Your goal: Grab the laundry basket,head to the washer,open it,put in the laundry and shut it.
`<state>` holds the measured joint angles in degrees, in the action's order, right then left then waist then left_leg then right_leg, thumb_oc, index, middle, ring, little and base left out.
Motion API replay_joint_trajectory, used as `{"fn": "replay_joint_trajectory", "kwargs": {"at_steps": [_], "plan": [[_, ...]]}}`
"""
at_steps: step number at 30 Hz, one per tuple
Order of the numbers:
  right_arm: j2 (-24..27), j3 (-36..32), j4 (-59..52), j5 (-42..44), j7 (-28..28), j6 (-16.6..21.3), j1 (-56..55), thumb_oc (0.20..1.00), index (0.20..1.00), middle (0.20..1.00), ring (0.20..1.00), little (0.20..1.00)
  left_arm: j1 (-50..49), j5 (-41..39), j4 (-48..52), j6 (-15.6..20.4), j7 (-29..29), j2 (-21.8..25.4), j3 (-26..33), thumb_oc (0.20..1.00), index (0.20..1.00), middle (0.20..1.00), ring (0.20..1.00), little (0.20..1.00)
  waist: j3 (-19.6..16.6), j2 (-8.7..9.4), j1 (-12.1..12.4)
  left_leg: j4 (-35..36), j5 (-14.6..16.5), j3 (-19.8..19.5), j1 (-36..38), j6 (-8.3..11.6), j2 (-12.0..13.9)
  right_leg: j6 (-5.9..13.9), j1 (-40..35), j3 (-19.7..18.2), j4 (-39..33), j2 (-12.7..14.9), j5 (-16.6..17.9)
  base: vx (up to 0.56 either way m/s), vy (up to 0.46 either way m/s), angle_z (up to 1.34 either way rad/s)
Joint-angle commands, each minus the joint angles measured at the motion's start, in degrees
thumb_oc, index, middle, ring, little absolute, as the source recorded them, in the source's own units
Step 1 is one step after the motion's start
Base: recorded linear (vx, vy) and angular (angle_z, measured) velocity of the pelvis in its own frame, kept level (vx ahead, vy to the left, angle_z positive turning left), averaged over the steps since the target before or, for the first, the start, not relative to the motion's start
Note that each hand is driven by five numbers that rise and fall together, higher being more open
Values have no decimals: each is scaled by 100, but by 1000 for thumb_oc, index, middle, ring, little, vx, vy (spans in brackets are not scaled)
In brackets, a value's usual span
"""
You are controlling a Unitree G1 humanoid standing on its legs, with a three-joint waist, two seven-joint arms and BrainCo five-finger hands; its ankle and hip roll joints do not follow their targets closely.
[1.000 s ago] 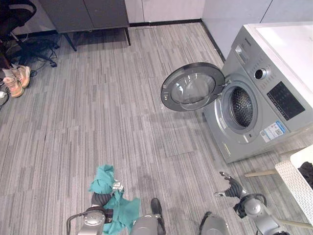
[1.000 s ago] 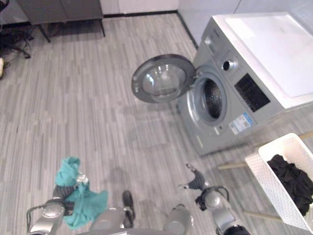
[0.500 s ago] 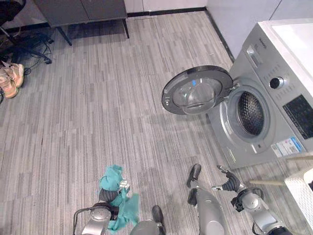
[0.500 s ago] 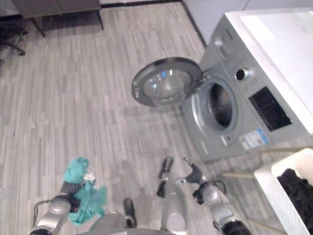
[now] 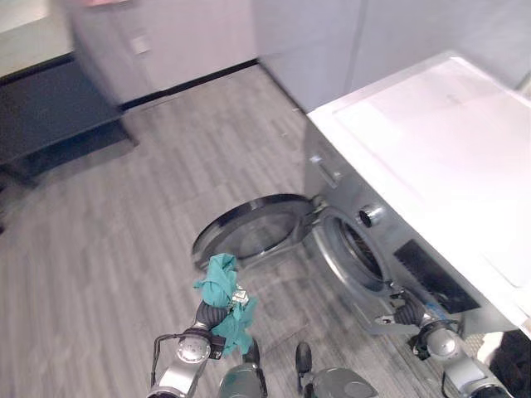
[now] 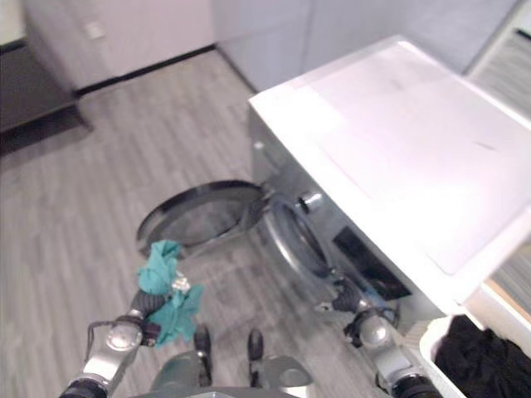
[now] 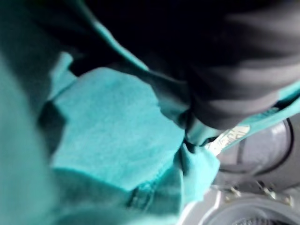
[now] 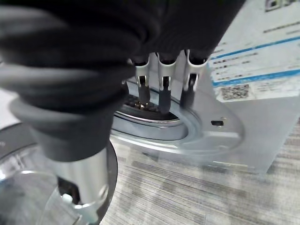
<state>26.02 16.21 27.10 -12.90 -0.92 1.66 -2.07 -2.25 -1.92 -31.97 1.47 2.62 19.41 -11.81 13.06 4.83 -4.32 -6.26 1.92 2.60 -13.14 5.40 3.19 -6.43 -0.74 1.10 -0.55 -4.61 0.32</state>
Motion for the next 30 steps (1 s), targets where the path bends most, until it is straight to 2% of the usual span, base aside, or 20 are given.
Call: {"fn": "replay_joint_trajectory", "kwargs": {"at_steps": [1, 2, 4, 7, 9, 10, 12, 14, 15, 16, 18, 19, 21, 23, 24, 25, 26, 27, 28, 30], "plan": [[222, -110, -59, 139, -204, 133, 59, 1000, 1000, 1000, 1000, 1000, 43, 65, 168, 282, 152, 141, -152, 200, 200, 200, 200, 200, 195, -128, 177, 92, -512, -687, -14, 4, -85, 989, 310, 13, 927, 422, -853, 305, 246, -258], [214, -70, -16, 46, -146, 169, 59, 1000, 1000, 1000, 1000, 1000, 56, 147, 170, 309, 115, 154, -204, 200, 200, 200, 200, 200, 113, -175, 132, 252, -413, -836, 188, -61, -63, 1029, 304, -300, 1011, 335, -948, 246, 212, -204], [205, -59, 21, 4, -150, 182, 54, 1000, 1000, 1000, 1000, 1000, 73, 160, 171, 314, 88, 148, -248, 200, 200, 200, 200, 200, 73, -172, 96, 259, -382, -749, 251, -95, -62, 1040, 305, -380, 1035, 369, -948, 151, 167, -144], [131, -56, 10, 24, -95, 145, 51, 1000, 1000, 1000, 1000, 1000, 115, 195, 216, 339, 104, 253, -260, 200, 200, 200, 200, 200, -17, -86, 31, 248, -281, -345, 415, -222, -68, 1132, 461, -652, 1269, 431, -903, 124, 203, -134], [76, 17, 16, -4, -50, 132, 131, 1000, 1000, 1000, 1000, 1000, 206, 288, 269, 357, 141, 376, -304, 200, 200, 200, 200, 200, -2, -42, 20, 295, -176, 82, 612, -310, -24, 1229, 655, -540, 1550, 543, -843, 36, 140, -71], [75, 15, 17, -4, -49, 131, 134, 1000, 1000, 1000, 1000, 1000, 210, 288, 268, 358, 141, 377, -303, 200, 200, 200, 200, 200, -13, -46, 34, 303, -190, 94, 597, -307, -13, 1228, 675, -553, 1542, 532, -822, -17, 129, -123], [-92, 64, -7, -33, -18, 178, 240, 1000, 1000, 1000, 1000, 1000, 315, 317, 431, 374, 210, 487, -270, 200, 200, 200, 200, 200, 30, -51, 147, 371, -47, 708, 863, -348, 80, 1287, 814, 755, 1737, 1030, -790, -24, 113, -136], [-144, 87, -35, -76, -26, 200, 309, 1000, 1000, 1000, 1000, 1000, 312, 309, 524, 371, 234, 508, -198, 200, 200, 200, 200, 200, 15, -98, 247, 364, 26, 1081, 992, -360, 154, 1182, 709, 1828, 1709, 1394, -845, 31, 69, -151], [-155, 101, -43, -93, -38, 191, 331, 1000, 1000, 1000, 1000, 1000, 299, 300, 534, 366, 240, 509, -160, 200, 200, 200, 200, 200, -17, -126, 284, 366, 169, 1226, 1111, -326, 181, 1187, 661, 2155, 1744, 1534, -951, 73, 35, -122], [-162, 105, -62, -116, -52, 187, 334, 1000, 1000, 1000, 1000, 1000, 288, 294, 553, 361, 244, 504, -139, 200, 200, 200, 200, 200, -10, -134, 291, 325, 213, 1346, 1157, -339, 195, 1189, 670, 2306, 1758, 1603, -935, 65, -8, -54], [-147, 81, -82, -128, -72, 186, 306, 1000, 1000, 1000, 1000, 1000, 279, 299, 538, 379, 254, 482, -128, 200, 200, 200, 200, 200, -3, -132, 263, 240, 262, 1445, 1152, -349, 189, 1227, 694, 2232, 1676, 1610, -897, -38, -7, -87], [-91, 11, -109, -82, -123, 181, 279, 1000, 1000, 1000, 1000, 1000, 342, 249, 513, 409, 331, 408, -125, 200, 200, 200, 200, 200, 108, -131, 161, -21, 358, 1520, 980, -355, 136, 1232, 730, 1847, 1410, 1500, -866, -159, 18, -86], [67, 22, -99, -51, -210, 145, 472, 1000, 1000, 1000, 1000, 1000, 539, 109, 536, 457, 457, 331, -133, 200, 200, 200, 200, 200, 377, -201, 136, -540, 443, 1538, 486, -346, 222, 1231, 1086, 1617, 1413, 1519, -780, -298, 15, -19], [156, 98, -106, 45, -322, 123, 729, 1000, 1000, 1000, 1000, 1000, 789, -63, 518, 496, 627, 291, -178, 200, 200, 200, 200, 200, 589, -246, 174, -1052, 518, 1197, -113, -312, 283, 1177, 1646, 1361, 1660, 1456, -761, -287, -3, -37], [187, 116, -109, 110, -404, 133, 853, 1000, 1000, 1000, 1000, 1000, 933, -151, 523, 530, 719, 283, -210, 200, 200, 200, 200, 200, 685, -234, 229, -1280, 536, 840, -432, -261, 191, 1150, 1869, 1281, 1758, 1415, -775, -165, -19, -45], [187, 114, -103, 112, -406, 135, 863, 1000, 1000, 1000, 1000, 1000, 946, -153, 515, 533, 721, 282, -211, 200, 200, 200, 200, 200, 673, -240, 223, -1308, 548, 831, -469, -260, 195, 1149, 1898, 1287, 1775, 1416, -784, -125, -39, -105], [207, 104, -154, 149, -459, 133, 908, 1000, 1000, 1000, 1000, 1000, 1060, -178, 547, 524, 767, 264, -255, 200, 200, 200, 200, 200, 735, -232, 225, -1479, 549, 549, -708, -232, 113, 1128, 2058, 1224, 1867, 1415, -801, -184, -11, -94], [219, 76, -238, 199, -529, 144, 996, 1000, 1000, 1000, 1000, 1000, 1253, -175, 565, 526, 864, 281, -305, 200, 200, 200, 200, 200, 850, -232, 189, -1510, 428, 352, -928, -286, 11, 1074, 2327, 1184, 1983, 1428, -699, -245, 17, -64], [270, 6, -357, 171, -737, 149, 1134, 1000, 1000, 1000, 1000, 1000, 1688, -68, 597, 529, 1118, 370, -432, 200, 200, 200, 200, 200, 1098, -273, 83, -1925, 673, 318, -1339, -320, 4, 1103, 2833, 1040, 2572, 1472, -938, -276, 63, 27], [374, -12, -508, 116, -907, 125, 1274, 1000, 1000, 1000, 1000, 1000, 2178, 57, 601, 525, 1369, 544, -452, 200, 200, 200, 200, 200, 1265, -228, -33, -2393, 771, 490, -1901, -407, 85, 1043, 3483, 813, 3070, 1513, -1001, -210, 117, 25]]}}
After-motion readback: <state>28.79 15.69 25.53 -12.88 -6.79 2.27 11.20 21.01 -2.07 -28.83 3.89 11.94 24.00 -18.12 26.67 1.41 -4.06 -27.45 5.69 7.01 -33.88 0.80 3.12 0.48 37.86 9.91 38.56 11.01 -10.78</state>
